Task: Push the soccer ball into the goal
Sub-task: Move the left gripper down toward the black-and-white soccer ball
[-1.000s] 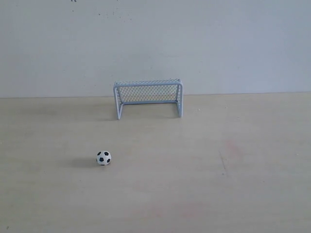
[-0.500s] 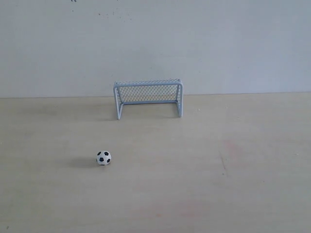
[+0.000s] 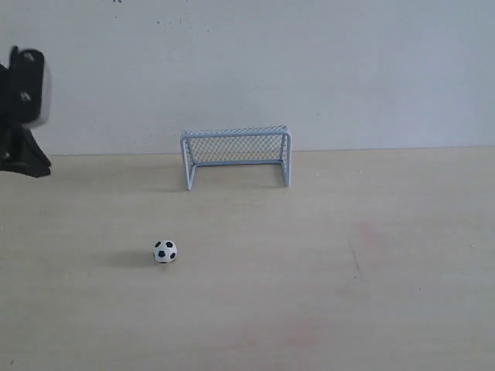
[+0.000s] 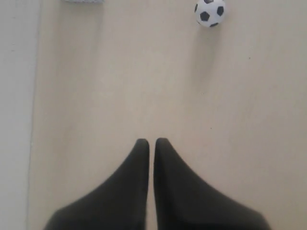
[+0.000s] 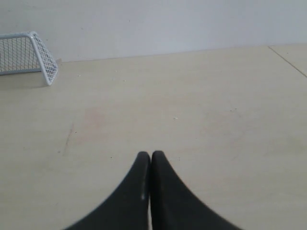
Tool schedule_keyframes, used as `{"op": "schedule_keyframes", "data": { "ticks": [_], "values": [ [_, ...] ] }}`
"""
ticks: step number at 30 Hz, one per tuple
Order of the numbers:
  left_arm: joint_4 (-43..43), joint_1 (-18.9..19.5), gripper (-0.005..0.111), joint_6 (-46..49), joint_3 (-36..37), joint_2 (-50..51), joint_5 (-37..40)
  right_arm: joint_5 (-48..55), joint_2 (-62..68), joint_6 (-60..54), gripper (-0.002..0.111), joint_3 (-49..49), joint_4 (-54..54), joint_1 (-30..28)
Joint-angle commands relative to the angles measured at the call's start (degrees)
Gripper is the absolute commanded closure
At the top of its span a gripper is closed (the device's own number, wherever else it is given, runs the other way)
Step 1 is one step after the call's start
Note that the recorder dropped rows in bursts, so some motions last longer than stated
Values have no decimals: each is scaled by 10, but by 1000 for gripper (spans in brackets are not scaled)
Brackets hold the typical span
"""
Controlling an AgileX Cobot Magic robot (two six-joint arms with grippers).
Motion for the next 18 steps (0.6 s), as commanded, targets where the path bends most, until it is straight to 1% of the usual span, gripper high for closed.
{"op": "schedule_keyframes", "data": {
  "ticks": [1, 2, 3, 4, 5, 6, 7, 8, 9, 14, 16, 18],
  "values": [
    [1, -1, 102, 84, -3, 82, -45, -5, -3, -2, 109, 0, -5, 0],
    [1, -1, 102, 117, -3, 112, -74, -5, -3, -2, 109, 0, -5, 0],
    [1, -1, 102, 130, -3, 123, -87, -5, -3, -2, 109, 0, -5, 0],
    [1, -1, 102, 174, -3, 146, -122, -5, -3, -2, 109, 0, -5, 0],
    [1, -1, 102, 192, -3, 154, -141, -5, -3, -2, 109, 0, -5, 0],
    [-1, -2, 102, 215, -3, 174, -183, -5, -3, -2, 109, 0, -5, 0],
    [-7, -2, 102, 239, -3, 182, -197, -5, -3, -2, 109, 0, -5, 0],
    [-27, -2, 102, 291, -11, 200, -213, -5, -3, -2, 109, 0, -5, 0],
    [-51, -2, 102, 314, -21, 213, -205, -5, -3, -2, 109, 0, -5, 0],
    [-97, -27, 102, 315, -49, 226, -98, -5, -3, -2, 109, 0, -5, 0],
    [-92, -41, 102, 315, -50, 226, -71, -5, -3, -2, 109, 0, -5, 0],
    [-61, -48, 102, 306, -50, 226, -55, -5, -3, -2, 109, 0, -5, 0]
  ]
}}
